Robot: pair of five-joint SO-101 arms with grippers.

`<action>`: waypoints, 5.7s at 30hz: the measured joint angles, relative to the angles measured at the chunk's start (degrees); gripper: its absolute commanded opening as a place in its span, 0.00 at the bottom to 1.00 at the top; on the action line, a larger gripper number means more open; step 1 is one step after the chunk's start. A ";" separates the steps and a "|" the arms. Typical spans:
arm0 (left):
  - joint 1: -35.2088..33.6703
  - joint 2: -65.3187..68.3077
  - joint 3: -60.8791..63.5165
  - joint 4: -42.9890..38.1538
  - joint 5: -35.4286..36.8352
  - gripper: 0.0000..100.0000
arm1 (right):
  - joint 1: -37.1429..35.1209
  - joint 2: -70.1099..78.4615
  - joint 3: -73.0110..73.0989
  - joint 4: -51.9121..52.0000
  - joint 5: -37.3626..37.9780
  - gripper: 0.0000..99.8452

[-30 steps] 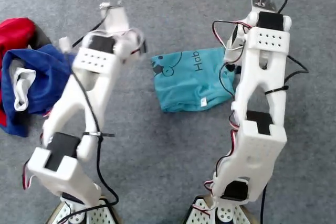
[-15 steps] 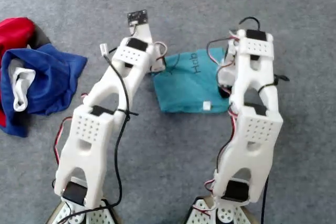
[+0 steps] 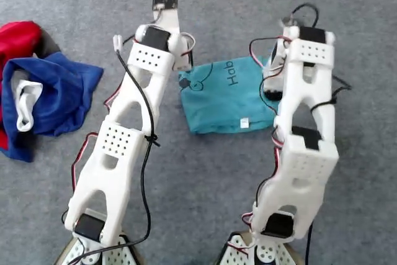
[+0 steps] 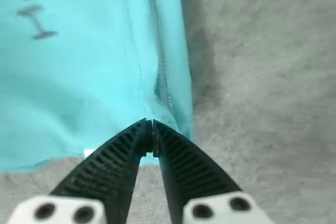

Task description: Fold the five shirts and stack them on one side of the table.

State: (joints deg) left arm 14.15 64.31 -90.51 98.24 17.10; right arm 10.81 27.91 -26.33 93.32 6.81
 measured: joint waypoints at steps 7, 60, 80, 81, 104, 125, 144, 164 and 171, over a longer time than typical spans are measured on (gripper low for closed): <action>3.87 -1.58 5.98 2.29 -3.08 0.06 | -0.79 -2.73 0.00 -14.68 -0.09 0.02; 1.41 -51.25 75.52 -28.04 4.04 0.03 | 2.37 29.98 -58.81 7.56 -6.51 0.02; -8.62 -31.56 66.11 -34.20 3.60 0.03 | -1.67 -13.80 23.74 -5.89 -6.24 0.05; -8.26 -31.56 64.35 -32.97 3.60 0.03 | -2.55 -13.80 23.74 -6.33 -6.95 0.01; 0.18 -2.64 32.26 -23.82 3.60 0.03 | -2.99 -2.02 24.79 -18.11 -9.23 0.02; -3.08 8.53 -1.76 0.26 0.00 0.03 | 1.14 -13.80 18.99 0.53 -5.27 0.02; -5.71 11.16 -2.55 -1.14 -2.29 0.03 | -5.27 -15.82 33.93 -22.86 -17.14 0.36; -5.71 11.16 -2.55 -2.11 -2.29 0.03 | -5.36 6.77 15.91 -15.30 -19.96 0.05; -5.71 11.16 -2.55 -2.11 -2.99 0.03 | -5.19 9.32 7.82 -7.12 -19.34 0.05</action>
State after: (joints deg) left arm 8.44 75.47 -93.05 96.13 14.11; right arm 5.63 37.23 -18.51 86.20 -12.53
